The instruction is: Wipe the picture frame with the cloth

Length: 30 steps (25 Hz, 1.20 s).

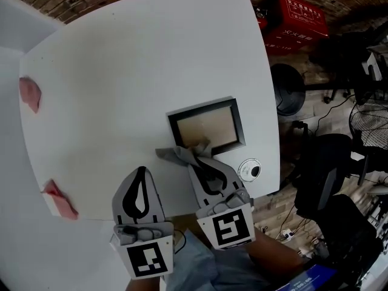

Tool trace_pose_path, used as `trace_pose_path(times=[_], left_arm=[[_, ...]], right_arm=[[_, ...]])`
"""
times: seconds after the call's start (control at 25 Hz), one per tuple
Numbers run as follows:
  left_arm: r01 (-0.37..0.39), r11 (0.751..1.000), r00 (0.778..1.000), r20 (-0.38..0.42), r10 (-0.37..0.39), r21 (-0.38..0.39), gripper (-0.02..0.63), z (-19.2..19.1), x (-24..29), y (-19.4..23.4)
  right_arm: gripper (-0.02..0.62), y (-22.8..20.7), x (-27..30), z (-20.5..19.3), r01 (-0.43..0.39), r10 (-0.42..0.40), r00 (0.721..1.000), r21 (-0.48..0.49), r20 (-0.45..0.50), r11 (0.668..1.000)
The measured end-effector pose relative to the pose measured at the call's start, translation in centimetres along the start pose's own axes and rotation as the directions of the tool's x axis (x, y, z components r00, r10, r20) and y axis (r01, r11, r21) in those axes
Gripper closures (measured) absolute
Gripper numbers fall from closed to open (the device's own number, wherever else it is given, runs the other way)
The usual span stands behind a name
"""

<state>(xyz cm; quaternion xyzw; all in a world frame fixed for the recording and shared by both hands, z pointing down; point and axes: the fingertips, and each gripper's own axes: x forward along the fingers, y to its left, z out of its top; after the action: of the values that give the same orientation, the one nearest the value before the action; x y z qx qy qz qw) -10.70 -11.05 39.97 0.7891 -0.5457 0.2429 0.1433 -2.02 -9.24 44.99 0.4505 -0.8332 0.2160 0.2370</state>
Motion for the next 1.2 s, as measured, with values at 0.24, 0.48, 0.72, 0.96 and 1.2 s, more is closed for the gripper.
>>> trace_pose_path(times=[0.24,0.48,0.72,0.96,1.2], left_arm=[[0.013,1.0,1.0,0.002,-0.013,0.011,0.597,0.4,0.2,-0.7],[0.028,0.999,1.0,-0.004,-0.027,0.016,0.597,0.4,0.4,-1.4],[0.041,0.999,0.999,-0.006,-0.041,0.028,0.597,0.6,0.7,-2.0],[0.055,0.998,0.998,-0.004,-0.055,0.037,0.597,0.9,1.1,-2.8],[0.071,0.996,0.997,-0.008,-0.07,0.051,0.597,1.1,1.6,-3.6]], right_arm=[[0.565,-1.3,-0.5,-0.2,0.026,-0.025,1.0,0.022,-0.003,0.999],[0.565,-2.3,-0.9,-0.4,0.048,-0.049,0.999,0.037,0.006,0.998],[0.565,-3.4,-1.4,-0.6,0.071,-0.072,0.997,0.052,0.006,0.996],[0.565,-4.6,-1.7,-0.8,0.093,-0.094,0.996,0.067,0.009,0.993],[0.565,-5.6,-2.2,-1.0,0.109,-0.111,0.994,0.075,0.013,0.991]])
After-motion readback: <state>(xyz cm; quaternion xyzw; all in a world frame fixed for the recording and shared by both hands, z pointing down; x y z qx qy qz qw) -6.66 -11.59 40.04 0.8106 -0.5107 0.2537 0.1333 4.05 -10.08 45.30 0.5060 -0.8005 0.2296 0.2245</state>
